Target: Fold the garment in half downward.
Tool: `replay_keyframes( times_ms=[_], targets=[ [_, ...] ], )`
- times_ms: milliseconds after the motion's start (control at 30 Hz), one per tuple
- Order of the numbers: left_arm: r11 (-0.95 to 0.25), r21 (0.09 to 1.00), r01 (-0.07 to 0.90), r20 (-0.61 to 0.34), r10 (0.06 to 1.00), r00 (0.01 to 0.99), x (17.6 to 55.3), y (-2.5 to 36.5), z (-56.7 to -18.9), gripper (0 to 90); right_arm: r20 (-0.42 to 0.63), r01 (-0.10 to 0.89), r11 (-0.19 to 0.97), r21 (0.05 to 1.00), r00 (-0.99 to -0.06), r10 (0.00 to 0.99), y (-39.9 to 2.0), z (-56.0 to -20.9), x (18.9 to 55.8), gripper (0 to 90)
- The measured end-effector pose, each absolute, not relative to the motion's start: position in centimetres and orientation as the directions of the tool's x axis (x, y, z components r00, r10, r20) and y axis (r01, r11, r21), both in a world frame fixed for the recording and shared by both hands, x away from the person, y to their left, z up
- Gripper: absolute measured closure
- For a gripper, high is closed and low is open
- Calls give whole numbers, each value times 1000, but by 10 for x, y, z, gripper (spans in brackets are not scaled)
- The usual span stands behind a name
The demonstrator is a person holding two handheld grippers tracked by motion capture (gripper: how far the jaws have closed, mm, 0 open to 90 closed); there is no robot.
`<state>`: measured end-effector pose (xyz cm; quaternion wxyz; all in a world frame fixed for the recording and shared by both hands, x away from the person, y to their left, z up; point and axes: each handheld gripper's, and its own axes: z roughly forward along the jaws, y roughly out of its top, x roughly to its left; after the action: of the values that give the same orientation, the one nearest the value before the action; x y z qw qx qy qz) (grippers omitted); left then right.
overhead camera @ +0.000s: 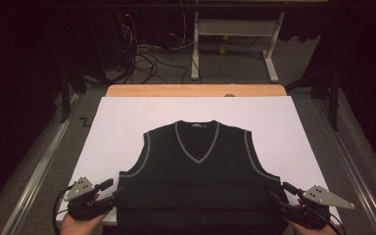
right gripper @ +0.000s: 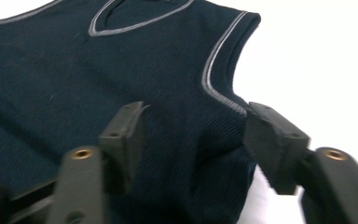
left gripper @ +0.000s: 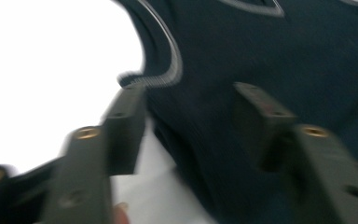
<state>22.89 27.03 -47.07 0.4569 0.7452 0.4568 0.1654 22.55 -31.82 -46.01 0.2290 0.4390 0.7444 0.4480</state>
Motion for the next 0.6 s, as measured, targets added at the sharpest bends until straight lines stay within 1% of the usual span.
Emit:
replay_keyframes(
  times_ms=[33,67,100,167,200,267,300,333,367,467,533,600],
  targets=[
    [-150,838,524,-165,846,507,233,270,-471,289,47,444,211,871,-503,863,-319,-460,227,316],
    [-139,834,534,-171,855,490,238,270,-471,190,44,442,203,874,-488,872,-319,-460,230,271],
    [-129,830,543,-187,853,488,242,270,-471,128,40,440,201,875,-480,876,-319,-460,233,237],
    [-118,819,561,-207,852,481,248,270,-472,96,28,431,203,879,-472,881,-319,-460,240,181],
    [-122,813,570,-213,849,484,252,268,-474,20,31,427,193,883,-464,885,-319,-459,247,151],
    [-131,816,564,-201,849,488,252,267,-475,18,28,426,193,884,-461,887,-319,-459,250,139],
    [-139,814,565,-201,844,497,253,266,-475,3,21,419,191,888,-451,892,-318,-458,260,57],
    [-139,811,569,-206,841,500,254,265,-474,3,21,419,191,888,-451,892,-318,-458,260,57],
    [-142,807,573,-210,838,503,256,265,-474,0,36,428,182,885,-454,890,-317,-456,270,1],
    [-144,811,567,-203,840,503,263,266,-471,0,48,437,179,882,-460,886,-315,-456,280,1],
    [-141,819,556,-197,841,504,270,265,-466,0,40,443,189,876,-458,888,-311,-454,292,1],
    [-156,817,555,-186,840,510,279,262,-462,0,34,441,195,876,-460,887,-310,-453,296,1]
  ],
)
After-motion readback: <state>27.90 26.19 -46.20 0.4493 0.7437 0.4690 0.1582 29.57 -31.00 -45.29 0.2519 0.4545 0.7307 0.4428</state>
